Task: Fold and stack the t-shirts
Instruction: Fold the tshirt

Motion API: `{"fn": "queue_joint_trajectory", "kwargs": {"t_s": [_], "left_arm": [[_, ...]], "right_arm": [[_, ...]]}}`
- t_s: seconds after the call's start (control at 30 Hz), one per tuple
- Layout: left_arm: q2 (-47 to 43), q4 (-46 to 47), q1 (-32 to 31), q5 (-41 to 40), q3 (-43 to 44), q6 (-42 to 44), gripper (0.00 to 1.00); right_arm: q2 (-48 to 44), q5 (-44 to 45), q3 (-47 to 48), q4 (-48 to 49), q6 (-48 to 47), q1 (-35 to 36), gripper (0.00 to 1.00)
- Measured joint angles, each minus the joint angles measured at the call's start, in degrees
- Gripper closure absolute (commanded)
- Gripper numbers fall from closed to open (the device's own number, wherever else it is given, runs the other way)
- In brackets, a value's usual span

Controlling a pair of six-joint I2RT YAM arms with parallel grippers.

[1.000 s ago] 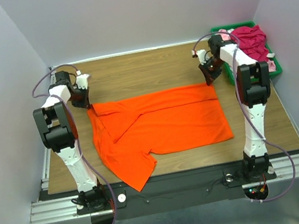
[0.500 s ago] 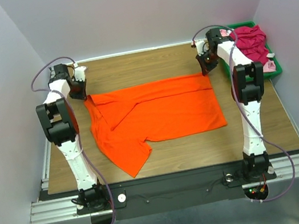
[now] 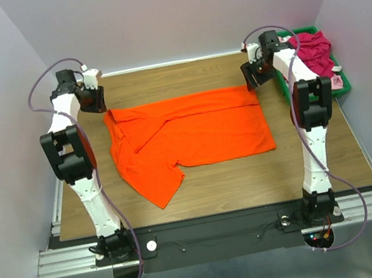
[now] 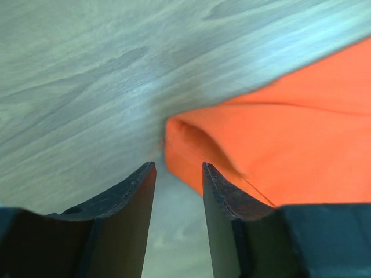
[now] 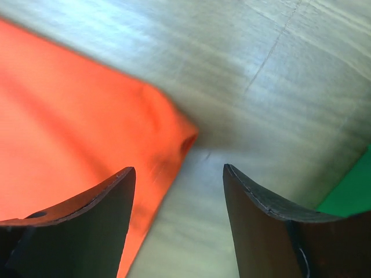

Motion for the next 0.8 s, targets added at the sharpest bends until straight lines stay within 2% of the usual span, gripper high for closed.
{"fn": "queue_joint_trajectory", "kwargs": {"t_s": [0.13,0.33,0.43,0.63,0.8], "left_arm": [[-9.35,-0.26,0.04,4.13,-3.02,-0.63,0.49],[-19.43,0.66,-3.93,9.4,-9.07,-0.87,0.5],[-19.12,1.7,-8.57,10.78,-12.83,-1.53,0.51],[-15.39,2.05,-16.31,11.91,-20.92,-3.61,0.54],[-15.45,2.29,-16.24,12.59,-26.01,-4.39,0.54]], "right_arm": [[-5.27,-1.6,-3.04,-0.33,0.83,0.0,0.34],[-11.04,-4.33,-5.84,-0.07,1.81,0.0,0.44],[-11.37,-6.16,-7.72,-0.02,2.6,0.02,0.5],[-11.32,-9.68,-10.69,-0.74,4.02,1.31,0.54],[-10.19,-14.03,-7.96,-0.83,5.77,6.34,0.54]]}}
